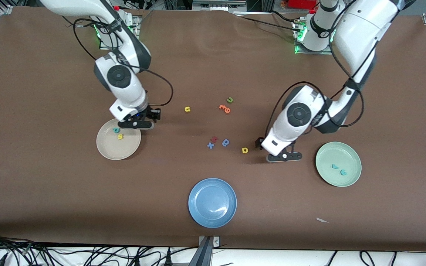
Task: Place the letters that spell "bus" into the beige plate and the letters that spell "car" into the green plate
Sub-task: 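Grasp the yellow u with the right gripper while the left gripper grasps a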
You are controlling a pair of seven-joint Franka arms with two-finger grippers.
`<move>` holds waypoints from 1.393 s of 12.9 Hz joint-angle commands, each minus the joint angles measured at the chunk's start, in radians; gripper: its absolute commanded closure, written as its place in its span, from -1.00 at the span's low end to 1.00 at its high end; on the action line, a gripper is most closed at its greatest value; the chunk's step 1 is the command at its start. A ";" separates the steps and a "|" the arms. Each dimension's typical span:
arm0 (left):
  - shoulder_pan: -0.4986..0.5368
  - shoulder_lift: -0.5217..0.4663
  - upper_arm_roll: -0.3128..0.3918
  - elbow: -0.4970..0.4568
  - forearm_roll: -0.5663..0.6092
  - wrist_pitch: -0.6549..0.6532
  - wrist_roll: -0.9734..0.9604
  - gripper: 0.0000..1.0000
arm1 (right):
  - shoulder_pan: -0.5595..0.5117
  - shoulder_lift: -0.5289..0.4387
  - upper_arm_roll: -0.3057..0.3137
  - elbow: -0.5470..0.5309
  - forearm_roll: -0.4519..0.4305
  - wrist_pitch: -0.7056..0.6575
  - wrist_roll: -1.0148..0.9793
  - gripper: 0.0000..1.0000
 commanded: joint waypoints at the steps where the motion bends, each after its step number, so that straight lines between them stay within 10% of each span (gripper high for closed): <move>1: -0.078 0.094 0.019 0.124 -0.019 -0.012 -0.113 -1.00 | 0.080 0.061 0.000 0.005 0.001 0.083 0.154 -0.30; 14: -0.219 0.205 0.135 0.222 -0.016 -0.014 -0.207 -0.47 | 0.244 0.216 -0.025 0.055 -0.295 0.154 0.595 -0.42; 18: -0.228 0.206 0.132 0.222 -0.023 -0.014 -0.210 -0.12 | 0.244 0.218 -0.027 0.055 -0.304 0.154 0.594 -0.02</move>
